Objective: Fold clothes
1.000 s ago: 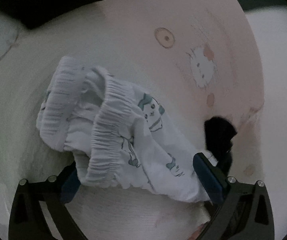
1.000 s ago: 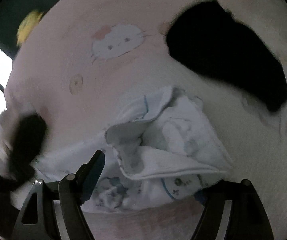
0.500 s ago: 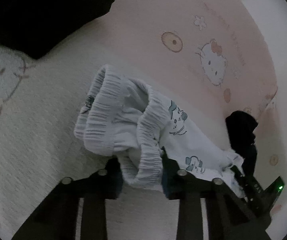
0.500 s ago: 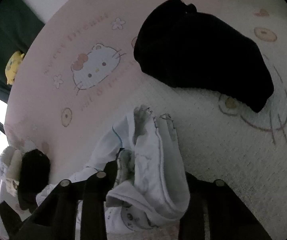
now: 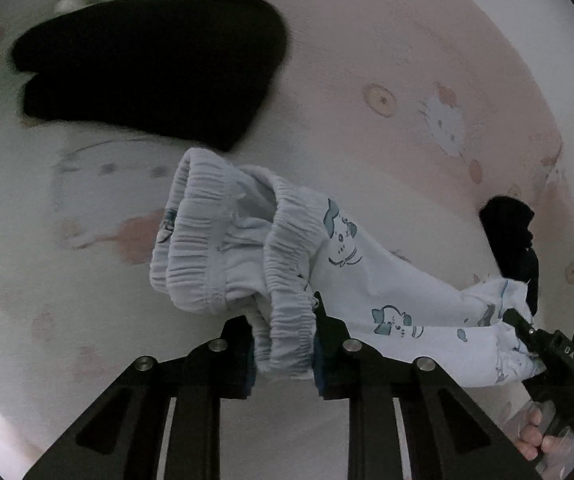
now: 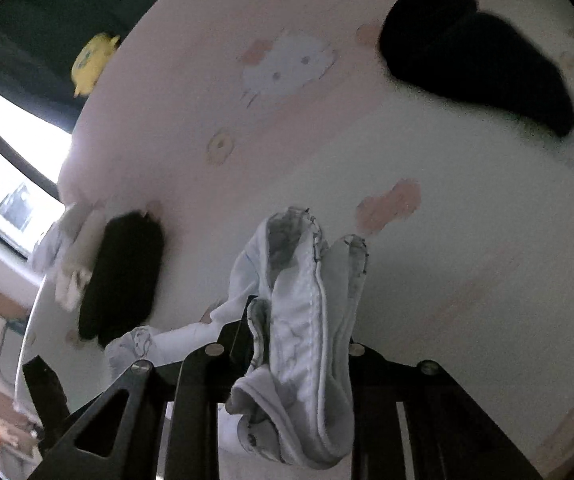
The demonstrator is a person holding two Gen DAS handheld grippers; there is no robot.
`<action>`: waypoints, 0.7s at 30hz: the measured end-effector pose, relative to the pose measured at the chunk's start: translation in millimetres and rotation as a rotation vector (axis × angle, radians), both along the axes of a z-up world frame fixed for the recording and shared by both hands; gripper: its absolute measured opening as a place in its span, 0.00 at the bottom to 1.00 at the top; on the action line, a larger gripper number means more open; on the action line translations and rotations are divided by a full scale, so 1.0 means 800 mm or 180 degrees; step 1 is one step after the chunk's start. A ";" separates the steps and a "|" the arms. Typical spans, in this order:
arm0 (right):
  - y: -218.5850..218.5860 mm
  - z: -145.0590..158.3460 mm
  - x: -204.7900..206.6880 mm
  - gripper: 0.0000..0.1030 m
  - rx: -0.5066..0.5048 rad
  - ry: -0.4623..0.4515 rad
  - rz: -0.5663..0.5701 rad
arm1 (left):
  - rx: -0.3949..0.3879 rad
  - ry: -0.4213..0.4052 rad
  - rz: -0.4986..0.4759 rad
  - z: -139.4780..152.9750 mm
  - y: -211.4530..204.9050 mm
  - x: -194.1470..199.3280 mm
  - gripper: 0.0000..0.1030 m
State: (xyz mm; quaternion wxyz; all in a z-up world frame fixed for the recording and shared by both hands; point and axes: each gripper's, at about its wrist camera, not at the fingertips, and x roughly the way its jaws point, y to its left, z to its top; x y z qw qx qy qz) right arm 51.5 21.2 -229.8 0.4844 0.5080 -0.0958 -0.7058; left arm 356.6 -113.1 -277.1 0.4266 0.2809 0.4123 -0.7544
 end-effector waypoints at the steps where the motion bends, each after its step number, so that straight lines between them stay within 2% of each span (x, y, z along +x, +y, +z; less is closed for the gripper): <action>1: -0.003 -0.003 0.009 0.22 0.0009 -0.0028 0.0030 | 0.0031 0.0020 0.0043 -0.002 -0.001 0.012 0.18; 5: -0.005 -0.016 0.025 0.22 0.0089 -0.0181 -0.0015 | 0.0073 0.0116 0.0081 -0.002 -0.003 0.031 0.18; 9: -0.001 -0.036 0.023 0.22 0.0216 -0.0446 -0.0179 | 0.0073 -0.0034 -0.0043 -0.006 -0.003 0.024 0.21; 13: -0.005 -0.042 0.022 0.24 0.0348 -0.0424 -0.0153 | 0.0073 -0.0216 -0.0207 -0.007 -0.005 0.016 0.25; 16: -0.011 -0.036 0.026 0.28 0.0474 -0.0314 0.0000 | 0.0302 -0.0345 -0.0285 0.000 -0.017 0.011 0.36; 17: -0.011 -0.035 0.028 0.30 0.0508 -0.0294 0.0050 | 0.0402 -0.0320 -0.0274 0.003 -0.020 0.012 0.46; 18: -0.013 -0.034 0.028 0.37 0.0531 -0.0296 0.0095 | 0.0502 -0.0289 -0.0255 0.005 -0.023 0.013 0.57; 19: -0.015 -0.032 0.028 0.47 0.0539 -0.0320 0.0136 | 0.0557 -0.0218 -0.0224 0.010 -0.023 0.017 0.60; 20: -0.016 -0.030 0.028 0.54 0.0539 -0.0352 0.0178 | 0.0603 -0.0139 -0.0191 0.015 -0.023 0.022 0.61; 21: -0.016 -0.027 0.029 0.66 0.0561 -0.0355 0.0205 | 0.0616 -0.0105 -0.0164 0.021 -0.021 0.026 0.61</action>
